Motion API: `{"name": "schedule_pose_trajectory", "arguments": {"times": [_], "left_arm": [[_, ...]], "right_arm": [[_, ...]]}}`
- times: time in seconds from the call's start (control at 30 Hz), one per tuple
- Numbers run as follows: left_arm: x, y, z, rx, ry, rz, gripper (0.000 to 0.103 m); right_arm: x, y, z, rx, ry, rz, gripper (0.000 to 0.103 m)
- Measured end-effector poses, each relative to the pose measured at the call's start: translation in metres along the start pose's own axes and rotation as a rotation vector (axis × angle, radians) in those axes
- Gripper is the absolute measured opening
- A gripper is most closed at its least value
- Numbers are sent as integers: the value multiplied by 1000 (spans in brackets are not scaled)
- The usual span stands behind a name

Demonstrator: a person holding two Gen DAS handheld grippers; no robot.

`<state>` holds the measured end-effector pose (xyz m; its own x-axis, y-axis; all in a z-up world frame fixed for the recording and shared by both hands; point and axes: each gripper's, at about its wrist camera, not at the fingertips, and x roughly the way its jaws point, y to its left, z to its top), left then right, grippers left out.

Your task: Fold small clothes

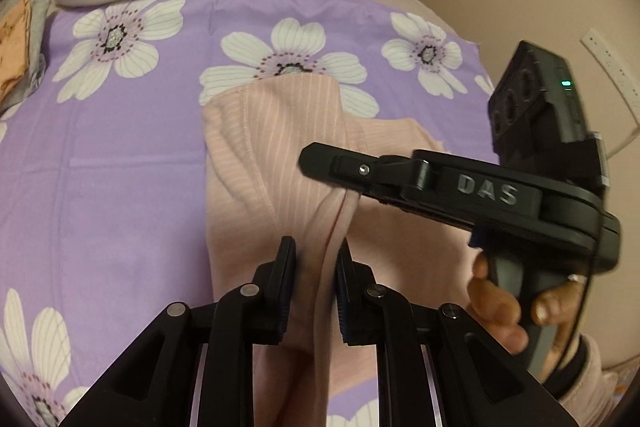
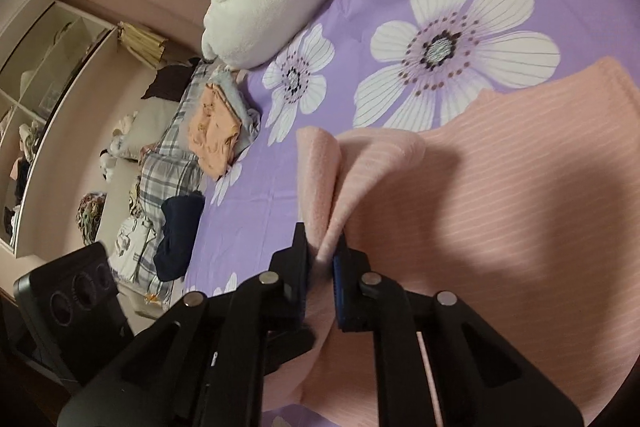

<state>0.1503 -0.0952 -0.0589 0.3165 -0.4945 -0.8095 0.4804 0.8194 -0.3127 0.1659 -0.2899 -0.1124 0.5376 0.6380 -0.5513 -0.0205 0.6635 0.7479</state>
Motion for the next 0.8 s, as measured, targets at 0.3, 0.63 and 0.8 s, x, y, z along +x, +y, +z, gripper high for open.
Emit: {"name": "schedule_pose_trajectory", "arguments": {"times": [0.3, 0.63, 0.8], "left_arm": [[-28, -11, -6, -9, -30, -71, 15], [-38, 6, -5, -69, -55, -73, 15], [-24, 3, -3, -63, -33, -66, 15]], "right_arm": [[-29, -25, 15, -4, -59, -88, 10], [-76, -53, 24, -17, -109, -169, 10], [-88, -61, 27, -23, -114, -212, 11]]}}
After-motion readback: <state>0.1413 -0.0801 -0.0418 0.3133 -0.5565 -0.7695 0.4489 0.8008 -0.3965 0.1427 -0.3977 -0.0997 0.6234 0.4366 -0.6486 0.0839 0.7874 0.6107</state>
